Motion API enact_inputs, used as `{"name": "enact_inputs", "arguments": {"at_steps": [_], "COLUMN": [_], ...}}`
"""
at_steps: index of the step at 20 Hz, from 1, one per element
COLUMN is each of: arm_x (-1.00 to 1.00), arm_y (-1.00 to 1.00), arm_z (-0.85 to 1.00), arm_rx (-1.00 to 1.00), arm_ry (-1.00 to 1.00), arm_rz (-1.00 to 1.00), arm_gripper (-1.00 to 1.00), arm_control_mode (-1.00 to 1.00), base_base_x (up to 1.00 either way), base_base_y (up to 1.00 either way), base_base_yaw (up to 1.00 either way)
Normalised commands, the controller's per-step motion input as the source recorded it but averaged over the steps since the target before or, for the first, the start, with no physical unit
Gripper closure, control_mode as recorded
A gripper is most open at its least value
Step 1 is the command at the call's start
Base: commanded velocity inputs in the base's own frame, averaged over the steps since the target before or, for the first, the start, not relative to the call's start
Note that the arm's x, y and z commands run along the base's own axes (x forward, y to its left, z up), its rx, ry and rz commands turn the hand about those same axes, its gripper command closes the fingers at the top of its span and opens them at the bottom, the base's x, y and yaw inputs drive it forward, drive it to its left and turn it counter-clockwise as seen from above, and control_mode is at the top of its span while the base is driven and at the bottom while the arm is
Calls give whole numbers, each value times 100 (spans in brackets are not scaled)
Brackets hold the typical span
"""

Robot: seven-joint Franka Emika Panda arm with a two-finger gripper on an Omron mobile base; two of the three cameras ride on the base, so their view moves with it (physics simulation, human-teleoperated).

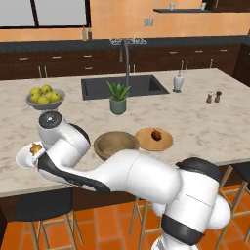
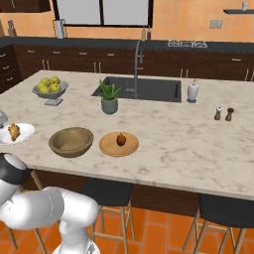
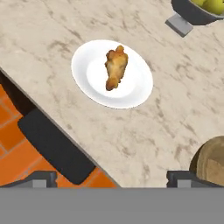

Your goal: Pick the chicken drumstick and bell pepper from their plates and place them in the bowl. Then put the bowl in the fridge.

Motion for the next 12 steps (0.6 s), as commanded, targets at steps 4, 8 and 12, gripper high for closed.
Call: {"name": "enact_inputs", "arguments": {"at_steps": [4, 8, 12], "arm_x": [64, 13, 49], "arm_y": [0, 6, 16], "arm_z": [-26, -9, -47], "arm_rx": [1, 4, 1], "arm_ry": [0, 2, 5], "arm_rz": [-4, 0, 0], "arm_gripper": [-100, -100, -100], "arm_control_mode": [-100, -100, -100], "base_base_x": [0, 0, 0], "base_base_y": [0, 0, 0], "base_base_yaw": [0, 0, 0]}}
